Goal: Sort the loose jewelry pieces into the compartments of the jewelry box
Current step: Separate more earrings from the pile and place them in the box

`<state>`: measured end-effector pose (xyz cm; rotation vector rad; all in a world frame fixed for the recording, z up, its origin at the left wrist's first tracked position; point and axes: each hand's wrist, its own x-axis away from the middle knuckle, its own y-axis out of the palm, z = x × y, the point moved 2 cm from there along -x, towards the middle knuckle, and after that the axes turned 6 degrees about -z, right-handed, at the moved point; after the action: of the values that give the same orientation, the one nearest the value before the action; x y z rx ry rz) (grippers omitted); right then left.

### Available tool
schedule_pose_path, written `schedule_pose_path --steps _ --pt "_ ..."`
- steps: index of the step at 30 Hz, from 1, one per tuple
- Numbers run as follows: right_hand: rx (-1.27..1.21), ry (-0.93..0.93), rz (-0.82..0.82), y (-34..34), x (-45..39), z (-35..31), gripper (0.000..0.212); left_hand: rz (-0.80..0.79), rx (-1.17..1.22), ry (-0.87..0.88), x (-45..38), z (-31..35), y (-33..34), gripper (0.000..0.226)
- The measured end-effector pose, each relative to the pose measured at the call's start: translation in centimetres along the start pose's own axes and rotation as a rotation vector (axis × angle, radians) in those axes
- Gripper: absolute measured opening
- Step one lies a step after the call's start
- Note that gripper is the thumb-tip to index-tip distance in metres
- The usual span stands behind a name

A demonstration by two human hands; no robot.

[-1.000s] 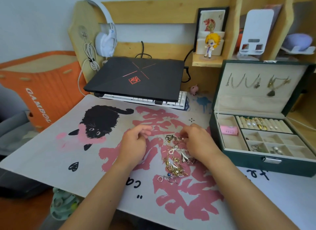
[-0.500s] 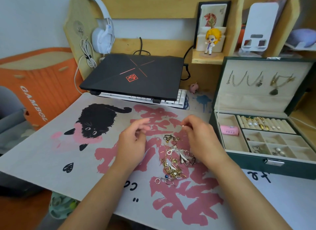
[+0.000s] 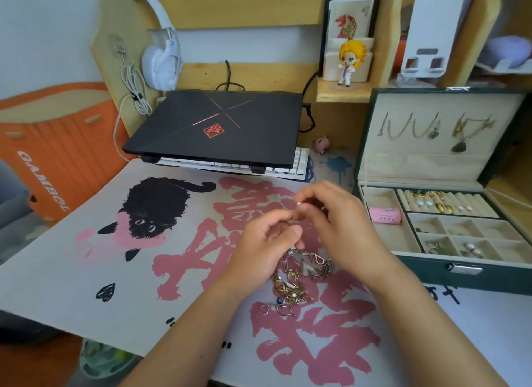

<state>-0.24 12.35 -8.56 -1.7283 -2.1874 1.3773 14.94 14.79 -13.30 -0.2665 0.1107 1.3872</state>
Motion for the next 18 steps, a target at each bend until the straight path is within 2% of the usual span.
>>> schedule_pose_path --steps 6,18 --pt "-0.059 0.053 0.028 -0.02 0.01 0.17 0.012 0.053 -0.068 0.006 0.18 -0.27 -0.53 0.018" --pt "-0.057 0.094 0.145 -0.53 0.09 0.33 0.008 0.159 -0.099 0.021 0.57 -0.04 -0.94 0.023"
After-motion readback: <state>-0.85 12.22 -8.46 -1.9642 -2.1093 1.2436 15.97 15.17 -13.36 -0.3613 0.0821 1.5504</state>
